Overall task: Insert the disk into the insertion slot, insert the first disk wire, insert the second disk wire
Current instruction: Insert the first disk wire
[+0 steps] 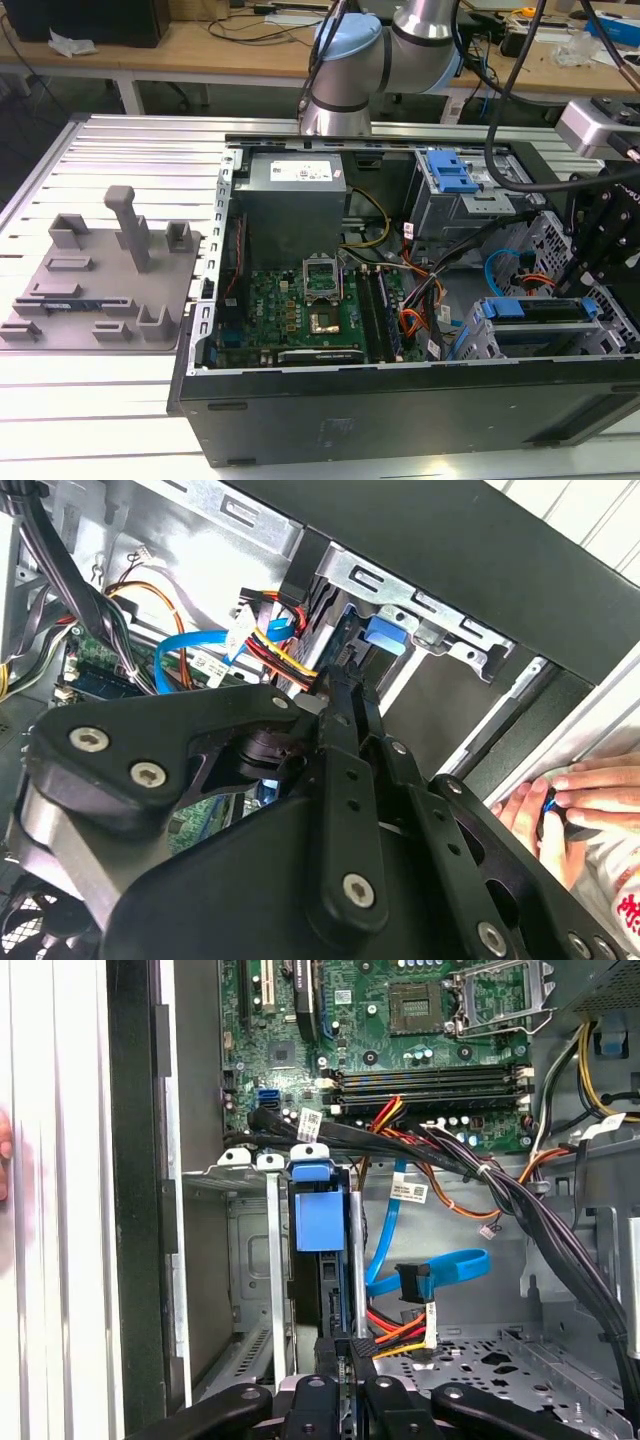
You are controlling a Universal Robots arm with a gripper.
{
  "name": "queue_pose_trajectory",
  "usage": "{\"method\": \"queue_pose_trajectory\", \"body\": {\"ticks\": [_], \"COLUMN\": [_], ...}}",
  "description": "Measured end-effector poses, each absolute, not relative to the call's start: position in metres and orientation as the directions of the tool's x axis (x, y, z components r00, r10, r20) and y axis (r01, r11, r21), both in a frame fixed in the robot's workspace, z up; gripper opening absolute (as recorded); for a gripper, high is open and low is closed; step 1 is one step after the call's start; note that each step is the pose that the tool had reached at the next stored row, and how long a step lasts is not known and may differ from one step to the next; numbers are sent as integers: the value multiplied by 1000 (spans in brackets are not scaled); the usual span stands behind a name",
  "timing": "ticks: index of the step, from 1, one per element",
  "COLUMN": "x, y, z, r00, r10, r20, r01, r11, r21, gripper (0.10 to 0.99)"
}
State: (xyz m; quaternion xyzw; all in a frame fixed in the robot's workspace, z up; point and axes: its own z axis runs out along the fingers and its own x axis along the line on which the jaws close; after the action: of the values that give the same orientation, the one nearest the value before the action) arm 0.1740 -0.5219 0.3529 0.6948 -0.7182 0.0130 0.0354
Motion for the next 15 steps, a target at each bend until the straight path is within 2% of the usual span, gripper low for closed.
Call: {"method": "queue_pose_trajectory", "body": {"ticks": [15], "x": [174], "y": [-521], "z": [349], "r00": [-32], "r10": [-997], "r20": [69], "r01": [-999], "r11": [34], "r21": [31], "gripper": [165]}}
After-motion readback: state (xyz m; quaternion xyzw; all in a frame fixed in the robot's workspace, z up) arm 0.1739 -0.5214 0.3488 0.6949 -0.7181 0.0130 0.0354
